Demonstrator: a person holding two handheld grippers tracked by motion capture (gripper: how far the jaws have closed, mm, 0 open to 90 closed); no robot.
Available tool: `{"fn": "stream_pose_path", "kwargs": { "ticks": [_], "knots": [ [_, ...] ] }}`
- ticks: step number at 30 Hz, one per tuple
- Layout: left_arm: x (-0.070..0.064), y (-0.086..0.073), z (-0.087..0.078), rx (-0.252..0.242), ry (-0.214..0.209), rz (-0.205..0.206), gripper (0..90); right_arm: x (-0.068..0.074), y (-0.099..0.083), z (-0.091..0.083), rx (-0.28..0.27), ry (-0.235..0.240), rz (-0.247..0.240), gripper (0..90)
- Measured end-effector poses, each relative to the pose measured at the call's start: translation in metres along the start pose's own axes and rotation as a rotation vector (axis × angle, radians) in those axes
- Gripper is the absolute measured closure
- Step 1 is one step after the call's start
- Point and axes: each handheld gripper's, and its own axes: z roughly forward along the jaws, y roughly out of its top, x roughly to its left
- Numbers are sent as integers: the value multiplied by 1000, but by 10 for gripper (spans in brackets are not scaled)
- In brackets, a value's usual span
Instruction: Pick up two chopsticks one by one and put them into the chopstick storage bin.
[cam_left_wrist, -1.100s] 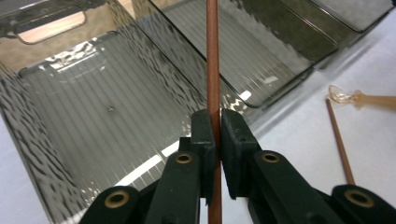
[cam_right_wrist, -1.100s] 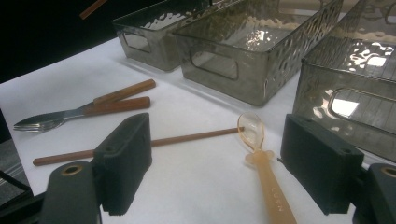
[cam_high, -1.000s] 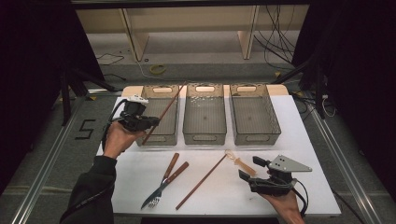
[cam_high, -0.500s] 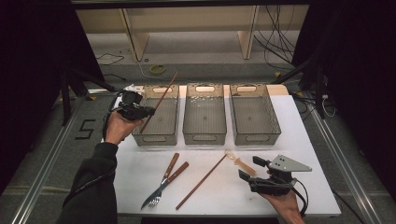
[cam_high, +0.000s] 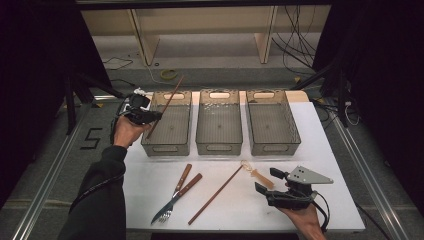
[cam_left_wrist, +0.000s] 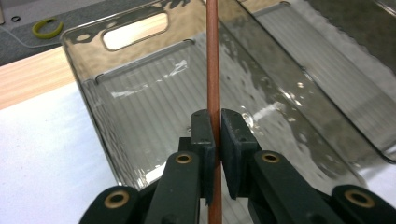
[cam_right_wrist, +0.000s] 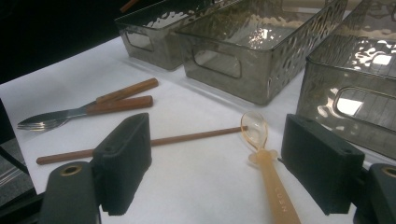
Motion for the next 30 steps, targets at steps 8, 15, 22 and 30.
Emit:
{"fn": "stream_pose_path", "kwargs": {
  "ticks": [8, 15, 22, 30],
  "knots": [
    [5, -4, 8, -1, 1, -25, 834, 0, 0, 0, -1, 3, 4, 251],
    [5, -7, 12, 15, 0, -26, 834, 0, 0, 0, -1, 4, 4, 251],
    [4, -12, 14, 36, 3, -15, 834, 1, 0, 0, 1, 7, 0, 252],
    [8, -22, 21, 60, 3, -38, 833, 0, 0, 0, 2, 7, 2, 252]
  ]
}}
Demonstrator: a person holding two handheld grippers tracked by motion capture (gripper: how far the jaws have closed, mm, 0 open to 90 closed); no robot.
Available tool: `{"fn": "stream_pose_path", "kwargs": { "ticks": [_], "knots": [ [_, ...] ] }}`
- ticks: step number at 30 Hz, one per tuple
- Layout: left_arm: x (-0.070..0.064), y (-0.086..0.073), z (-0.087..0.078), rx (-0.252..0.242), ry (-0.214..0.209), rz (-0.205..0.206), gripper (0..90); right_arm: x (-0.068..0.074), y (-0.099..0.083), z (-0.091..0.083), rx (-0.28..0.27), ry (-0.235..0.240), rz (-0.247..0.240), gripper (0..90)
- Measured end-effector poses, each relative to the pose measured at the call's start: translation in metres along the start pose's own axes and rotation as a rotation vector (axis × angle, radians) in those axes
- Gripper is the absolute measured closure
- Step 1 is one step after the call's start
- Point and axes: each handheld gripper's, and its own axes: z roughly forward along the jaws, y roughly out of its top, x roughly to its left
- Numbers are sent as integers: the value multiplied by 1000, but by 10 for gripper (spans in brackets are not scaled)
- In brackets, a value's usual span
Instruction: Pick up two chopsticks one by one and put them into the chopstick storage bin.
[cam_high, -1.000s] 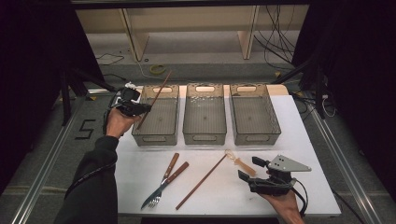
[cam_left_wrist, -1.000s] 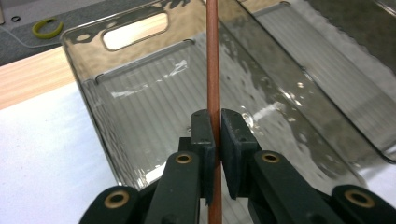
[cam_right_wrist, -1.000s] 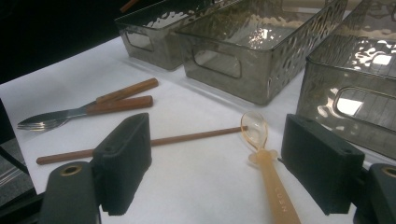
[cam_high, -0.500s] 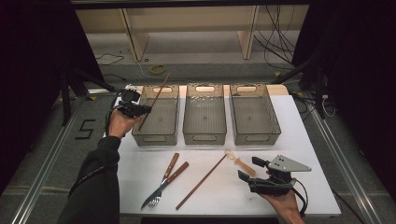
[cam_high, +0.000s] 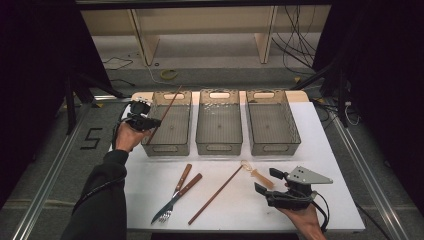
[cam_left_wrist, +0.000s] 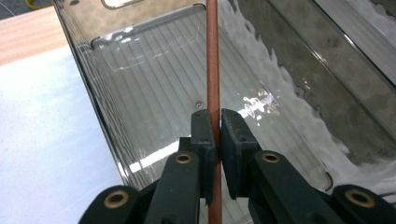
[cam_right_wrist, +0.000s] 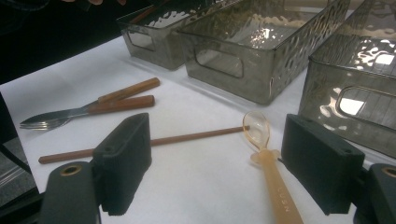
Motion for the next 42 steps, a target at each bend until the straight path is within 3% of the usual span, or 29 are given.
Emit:
{"fn": "stream_pose_path", "kwargs": {
  "ticks": [16, 19, 21, 22, 23, 28, 32, 37, 42],
  "knots": [
    [4, -7, 9, 59, -9, -42, 820, 1, 0, 0, 0, 3, -4, 251],
    [0, -4, 7, 62, 0, -45, 693, 1, 0, 0, 0, 4, -4, 251],
    [-3, -1, 3, 28, 2, -55, 626, 1, 0, 1, 1, 4, -2, 252],
    [-4, 1, 1, 17, 3, -58, 551, 1, 0, 0, 0, 4, -3, 251],
    [-6, 2, -1, 4, 2, -63, 551, 1, 0, 0, 0, 4, -3, 251],
    [-15, 8, -14, -10, -28, -56, 457, 1, 0, 0, -1, 5, -1, 252],
    [-25, 7, -25, -50, -69, -57, 389, 1, 0, 0, -1, 4, -2, 251],
    [-37, 0, -34, -68, -127, -67, 334, 0, 0, -1, -3, 0, 3, 251],
    [-56, -13, -43, -85, -165, -38, 310, -1, 0, -1, -5, 2, 7, 251]
  ]
}}
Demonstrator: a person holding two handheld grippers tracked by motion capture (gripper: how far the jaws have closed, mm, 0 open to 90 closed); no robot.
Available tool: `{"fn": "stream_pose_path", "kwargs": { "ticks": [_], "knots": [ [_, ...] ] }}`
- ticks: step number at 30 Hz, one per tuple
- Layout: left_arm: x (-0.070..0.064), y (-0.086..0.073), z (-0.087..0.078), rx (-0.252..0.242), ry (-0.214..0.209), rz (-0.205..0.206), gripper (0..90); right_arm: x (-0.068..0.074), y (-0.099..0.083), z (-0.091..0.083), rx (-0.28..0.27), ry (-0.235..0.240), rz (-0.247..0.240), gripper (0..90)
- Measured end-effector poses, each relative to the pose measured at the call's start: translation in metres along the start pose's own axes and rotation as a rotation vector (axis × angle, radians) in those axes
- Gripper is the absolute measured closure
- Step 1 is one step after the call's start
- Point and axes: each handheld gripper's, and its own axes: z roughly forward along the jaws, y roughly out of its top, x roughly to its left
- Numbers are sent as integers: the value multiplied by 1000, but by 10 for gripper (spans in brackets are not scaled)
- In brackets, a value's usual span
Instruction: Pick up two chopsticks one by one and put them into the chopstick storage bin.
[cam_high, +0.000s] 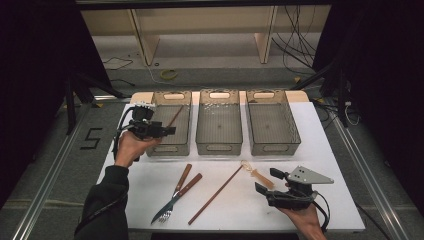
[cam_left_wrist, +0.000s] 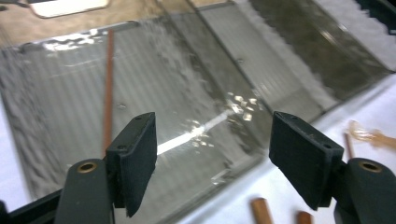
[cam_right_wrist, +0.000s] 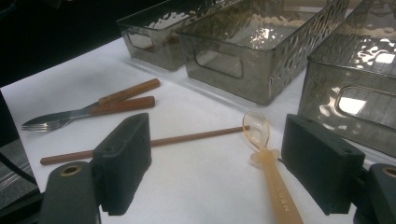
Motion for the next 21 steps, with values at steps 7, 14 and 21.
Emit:
{"fn": "stream_pose_path", "kwargs": {
  "ticks": [7, 14, 21],
  "knots": [
    [-21, -13, 0, 21, -18, 39, 276, 0, 0, 0, 0, 3, 5, 251],
    [-39, -21, -2, 21, -32, 61, 257, 1, 1, -1, 0, -2, 0, 250],
    [-60, -33, 0, 60, -52, 100, 242, 2, 1, -1, 1, -10, -13, 251]
  ]
}}
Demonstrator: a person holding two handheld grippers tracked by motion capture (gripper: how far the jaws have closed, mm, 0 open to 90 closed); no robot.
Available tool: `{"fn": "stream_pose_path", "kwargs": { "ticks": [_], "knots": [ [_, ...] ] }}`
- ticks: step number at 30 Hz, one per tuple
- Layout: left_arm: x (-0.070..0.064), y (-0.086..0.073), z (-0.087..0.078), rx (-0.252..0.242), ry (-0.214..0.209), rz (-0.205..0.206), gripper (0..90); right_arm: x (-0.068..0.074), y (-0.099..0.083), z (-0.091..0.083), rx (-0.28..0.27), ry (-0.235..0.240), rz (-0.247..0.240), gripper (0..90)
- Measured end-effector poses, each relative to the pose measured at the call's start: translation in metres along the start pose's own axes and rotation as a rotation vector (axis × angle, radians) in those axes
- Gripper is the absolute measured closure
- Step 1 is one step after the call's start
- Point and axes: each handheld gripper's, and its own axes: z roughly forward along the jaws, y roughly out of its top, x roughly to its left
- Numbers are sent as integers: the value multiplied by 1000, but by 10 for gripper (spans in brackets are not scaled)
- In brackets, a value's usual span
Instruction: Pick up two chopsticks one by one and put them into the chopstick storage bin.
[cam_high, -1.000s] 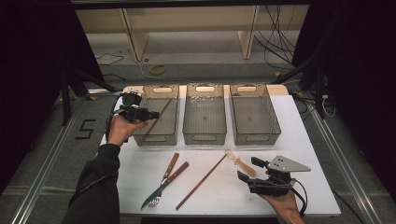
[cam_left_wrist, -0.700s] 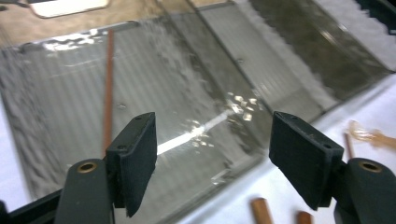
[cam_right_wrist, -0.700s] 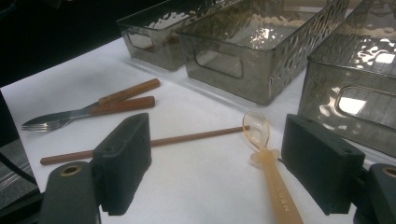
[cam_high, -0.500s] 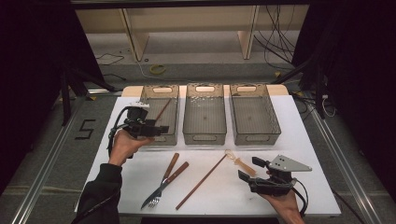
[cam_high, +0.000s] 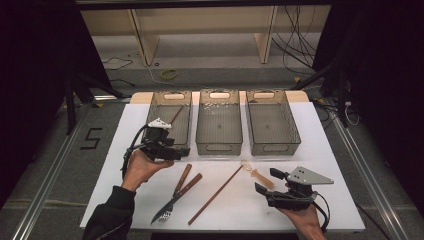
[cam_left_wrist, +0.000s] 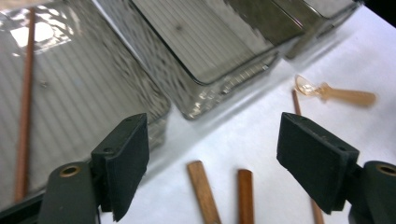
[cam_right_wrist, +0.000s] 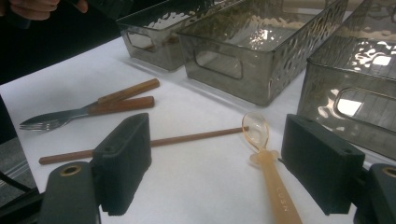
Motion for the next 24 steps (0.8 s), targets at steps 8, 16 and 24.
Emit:
{"fn": "stream_pose_path", "kwargs": {
  "ticks": [8, 16, 24],
  "knots": [
    [-29, -15, 16, 63, -29, 58, 232, -1, 0, 0, 2, -3, 5, 250],
    [-43, -25, 25, 119, -39, 84, 223, -1, 0, 0, 3, -4, 9, 250],
    [-53, -32, 30, 166, -42, 89, 224, -2, -1, 0, 6, -5, 13, 250]
  ]
}}
